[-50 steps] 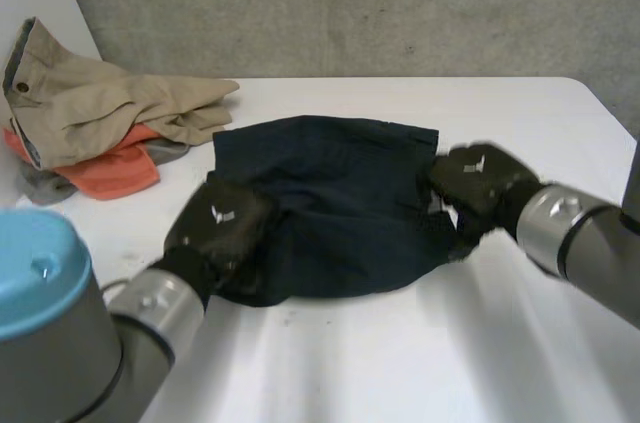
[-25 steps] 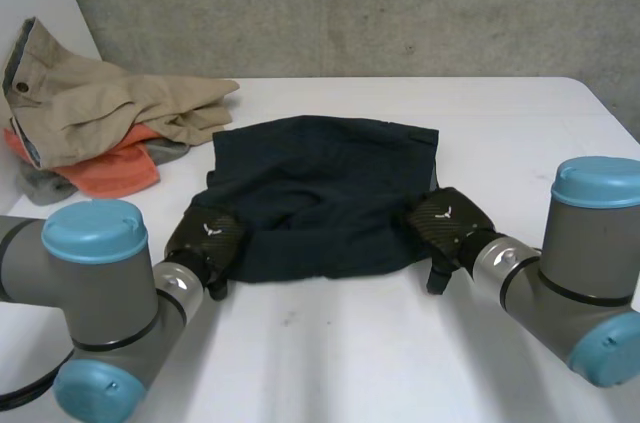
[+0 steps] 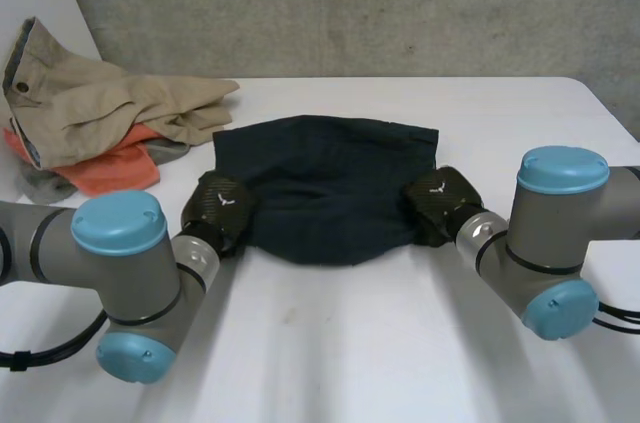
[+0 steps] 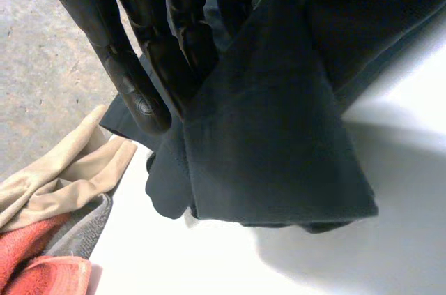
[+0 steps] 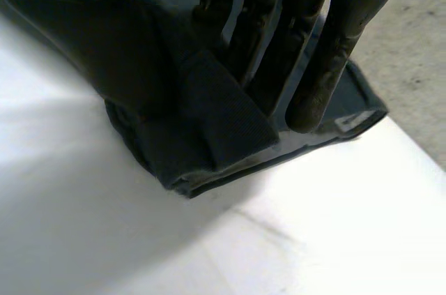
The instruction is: Fold the laundry.
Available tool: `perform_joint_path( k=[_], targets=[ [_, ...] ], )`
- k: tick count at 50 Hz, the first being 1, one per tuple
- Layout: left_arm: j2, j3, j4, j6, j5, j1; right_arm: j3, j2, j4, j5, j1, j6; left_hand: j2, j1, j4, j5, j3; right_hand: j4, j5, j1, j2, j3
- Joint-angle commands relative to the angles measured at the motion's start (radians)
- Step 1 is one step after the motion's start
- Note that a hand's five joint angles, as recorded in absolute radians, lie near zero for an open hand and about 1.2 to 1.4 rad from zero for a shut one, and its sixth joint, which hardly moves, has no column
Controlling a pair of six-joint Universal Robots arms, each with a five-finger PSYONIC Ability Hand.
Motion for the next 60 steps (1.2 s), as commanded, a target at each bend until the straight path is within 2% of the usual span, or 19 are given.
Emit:
perform_joint_path(
  k=[1, 4, 9, 16, 23, 30, 34, 37, 41, 42, 45, 46, 49, 50, 53, 60],
  targets=[
    [0.105, -0.006, -0.031, 0.006, -0.003, -0.003, -0.005, -0.117, -0.001, 0.066, 0.005, -0.006, 0.216, 0.288, 0.209, 0.235, 0.226, 0.225, 0.274, 0.455, 0.266, 0.241],
    [0.210, -0.012, -0.068, 0.007, -0.001, -0.001, -0.007, -0.193, 0.030, 0.061, -0.007, -0.014, 0.216, 0.288, 0.209, 0.235, 0.226, 0.225, 0.274, 0.455, 0.266, 0.241],
    [0.435, 0.029, -0.180, -0.002, 0.005, -0.007, -0.083, -0.368, 0.217, 0.052, -0.007, -0.068, 0.216, 0.288, 0.209, 0.235, 0.226, 0.225, 0.274, 0.455, 0.266, 0.241],
    [0.592, 0.163, -0.307, -0.063, 0.005, -0.003, -0.225, -0.529, 0.349, 0.060, -0.009, -0.079, 0.216, 0.288, 0.209, 0.235, 0.226, 0.225, 0.274, 0.455, 0.266, 0.241],
    [0.575, 0.249, -0.362, -0.094, 0.009, -0.001, -0.254, -0.519, 0.398, 0.055, -0.010, -0.079, 0.216, 0.288, 0.209, 0.235, 0.226, 0.225, 0.274, 0.455, 0.266, 0.241],
    [0.344, 0.301, -0.359, -0.089, 0.037, 0.005, -0.254, -0.361, 0.388, 0.060, -0.003, -0.077, 0.216, 0.288, 0.209, 0.235, 0.226, 0.225, 0.274, 0.455, 0.266, 0.241],
    [0.145, 0.419, -0.352, -0.083, 0.037, 0.013, -0.295, -0.219, 0.317, 0.063, 0.004, -0.074, 0.216, 0.288, 0.209, 0.235, 0.226, 0.225, 0.274, 0.455, 0.266, 0.241],
    [0.071, 0.511, -0.335, -0.077, 0.037, 0.011, -0.314, -0.165, 0.216, 0.066, 0.005, -0.066, 0.216, 0.288, 0.209, 0.235, 0.226, 0.225, 0.274, 0.455, 0.266, 0.241],
    [0.003, 0.663, -0.252, -0.057, 0.037, 0.011, -0.325, -0.129, -0.058, 0.081, 0.007, -0.031, 0.216, 0.288, 0.209, 0.235, 0.226, 0.225, 0.274, 0.455, 0.266, 0.241],
    [-0.002, 0.712, -0.182, -0.057, 0.037, 0.011, -0.326, -0.129, -0.197, 0.087, 0.007, -0.010, 0.216, 0.288, 0.209, 0.235, 0.226, 0.225, 0.274, 0.455, 0.266, 0.241],
    [0.006, 0.758, -0.044, -0.060, 0.029, 0.011, -0.325, -0.132, -0.408, 0.101, 0.005, 0.024, 0.216, 0.288, 0.209, 0.235, 0.226, 0.225, 0.274, 0.455, 0.266, 0.241],
    [0.015, 0.767, 0.054, -0.063, 0.028, 0.006, -0.326, -0.138, -0.527, 0.115, 0.005, 0.032, 0.216, 0.288, 0.209, 0.235, 0.226, 0.225, 0.274, 0.455, 0.266, 0.241],
    [0.041, 0.764, 0.171, -0.063, 0.022, -0.006, -0.326, -0.148, -0.649, 0.133, 0.005, 0.030, 0.216, 0.288, 0.209, 0.235, 0.226, 0.225, 0.274, 0.455, 0.266, 0.241],
    [0.066, 0.754, 0.223, -0.066, 0.019, -0.012, -0.329, -0.154, -0.671, 0.138, 0.007, 0.030, 0.216, 0.288, 0.209, 0.235, 0.226, 0.225, 0.274, 0.455, 0.266, 0.241],
    [0.104, 0.715, 0.233, -0.072, 0.005, -0.027, -0.354, -0.152, -0.642, 0.144, 0.008, 0.033, 0.216, 0.288, 0.209, 0.235, 0.226, 0.225, 0.274, 0.455, 0.266, 0.241],
    [0.187, 0.487, 0.188, -0.098, -0.026, -0.026, -0.355, -0.143, -0.412, 0.140, 0.019, 0.035, 0.216, 0.288, 0.209, 0.235, 0.226, 0.225, 0.274, 0.455, 0.266, 0.241]
  ],
)
